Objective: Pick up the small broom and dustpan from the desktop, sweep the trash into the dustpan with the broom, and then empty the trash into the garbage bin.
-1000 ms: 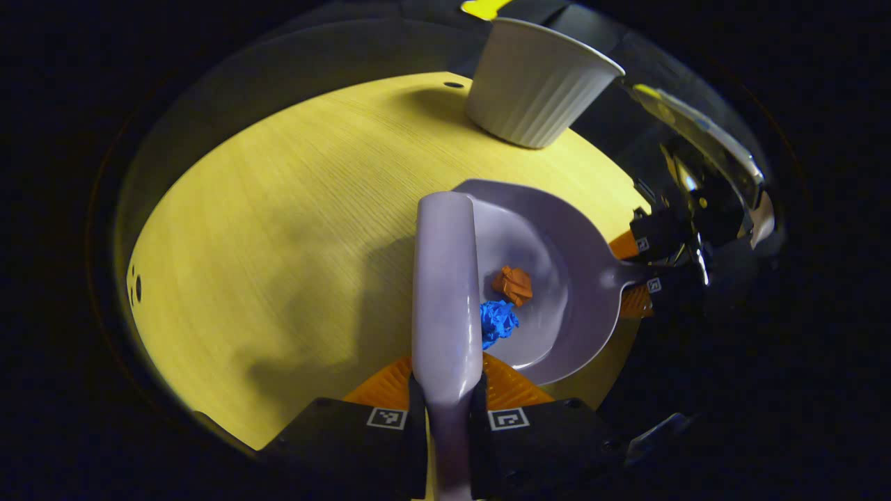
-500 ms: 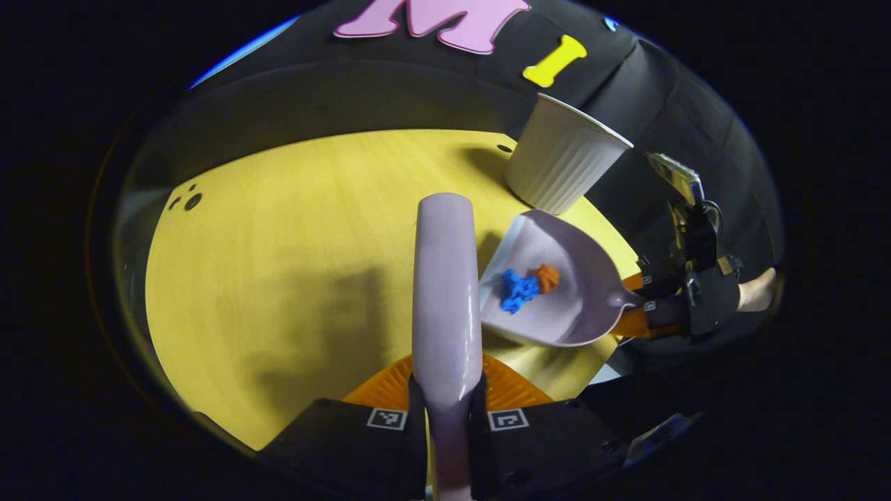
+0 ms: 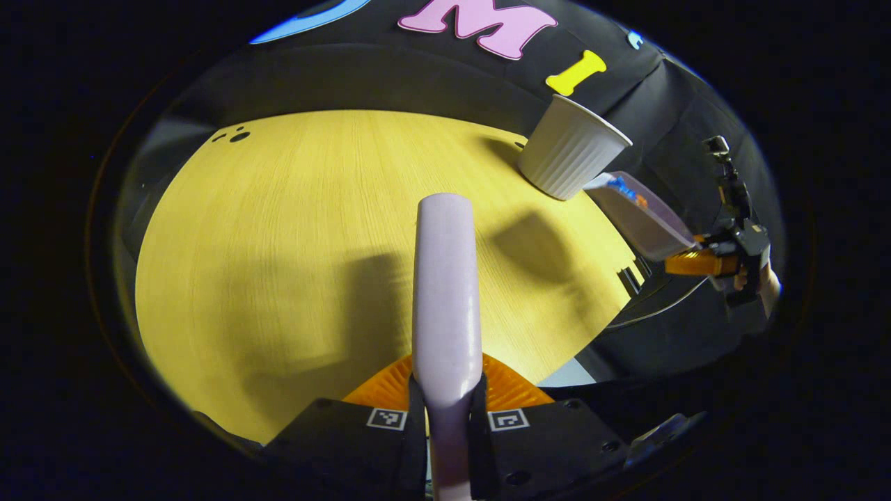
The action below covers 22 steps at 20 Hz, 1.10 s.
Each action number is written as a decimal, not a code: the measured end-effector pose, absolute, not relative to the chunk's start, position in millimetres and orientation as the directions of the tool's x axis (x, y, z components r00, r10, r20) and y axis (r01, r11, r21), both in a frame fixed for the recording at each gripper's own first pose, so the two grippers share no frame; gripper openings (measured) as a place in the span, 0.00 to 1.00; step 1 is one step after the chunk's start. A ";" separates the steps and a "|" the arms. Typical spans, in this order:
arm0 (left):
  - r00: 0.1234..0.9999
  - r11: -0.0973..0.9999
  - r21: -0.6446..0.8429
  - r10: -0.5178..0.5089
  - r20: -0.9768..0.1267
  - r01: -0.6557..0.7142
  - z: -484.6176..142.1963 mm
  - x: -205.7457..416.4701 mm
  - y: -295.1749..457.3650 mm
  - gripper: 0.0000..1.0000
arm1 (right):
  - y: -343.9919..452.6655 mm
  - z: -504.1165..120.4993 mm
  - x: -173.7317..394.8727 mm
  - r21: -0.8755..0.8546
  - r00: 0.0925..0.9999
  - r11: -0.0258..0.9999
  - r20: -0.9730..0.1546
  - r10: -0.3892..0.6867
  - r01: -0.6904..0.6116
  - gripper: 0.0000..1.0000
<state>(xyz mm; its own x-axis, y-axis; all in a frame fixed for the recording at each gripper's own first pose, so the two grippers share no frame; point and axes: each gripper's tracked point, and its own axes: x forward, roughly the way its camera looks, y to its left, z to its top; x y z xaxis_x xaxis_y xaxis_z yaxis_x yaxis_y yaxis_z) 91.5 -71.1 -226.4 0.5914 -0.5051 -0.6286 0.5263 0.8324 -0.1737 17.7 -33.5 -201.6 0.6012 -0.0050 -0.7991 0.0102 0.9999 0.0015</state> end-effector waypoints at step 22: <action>0.637 0.862 -0.329 -0.507 -0.580 0.387 -246.9 48.7 -35.3 0.27 | -167.6 -88.7 151.3 0.181 0.668 0.914 -0.734 -0.119 0.362 0.30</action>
